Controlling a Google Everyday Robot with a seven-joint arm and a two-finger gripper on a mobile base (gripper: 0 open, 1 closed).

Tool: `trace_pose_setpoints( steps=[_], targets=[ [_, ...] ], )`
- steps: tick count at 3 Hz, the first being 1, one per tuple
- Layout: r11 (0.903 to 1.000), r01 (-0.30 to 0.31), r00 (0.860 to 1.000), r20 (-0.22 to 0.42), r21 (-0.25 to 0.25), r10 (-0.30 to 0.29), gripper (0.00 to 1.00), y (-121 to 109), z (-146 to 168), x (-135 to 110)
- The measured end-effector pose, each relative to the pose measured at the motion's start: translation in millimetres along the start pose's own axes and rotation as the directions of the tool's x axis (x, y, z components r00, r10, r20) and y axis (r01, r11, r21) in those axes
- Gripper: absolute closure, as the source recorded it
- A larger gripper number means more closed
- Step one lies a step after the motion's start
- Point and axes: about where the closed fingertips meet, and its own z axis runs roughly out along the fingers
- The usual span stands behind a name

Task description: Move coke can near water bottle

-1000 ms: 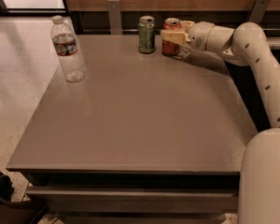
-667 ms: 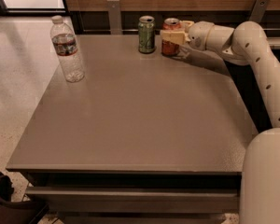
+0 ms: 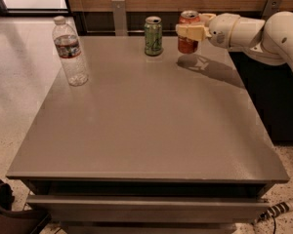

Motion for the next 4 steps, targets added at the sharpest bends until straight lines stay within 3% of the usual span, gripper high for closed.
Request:
trace_pose_setpoints(
  steps=[1, 2, 3, 4],
  targets=[
    [0.9997, -0.018, 1.0, 0.023, -0.013, 0.018, 1.0, 47.5, -2.0, -22.8],
    [0.9976, -0.049, 0.998, 0.031, -0.05, 0.05, 1.0, 99.0, 15.0, -26.2],
    [0.9925, -0.041, 0.998, 0.034, -0.115, 0.045, 1.0, 153.6, 33.2, -27.0],
    [0.9787, -0.019, 0.999, 0.027, -0.204, 0.025, 1.0, 205.1, 59.0, -20.4]
  ],
)
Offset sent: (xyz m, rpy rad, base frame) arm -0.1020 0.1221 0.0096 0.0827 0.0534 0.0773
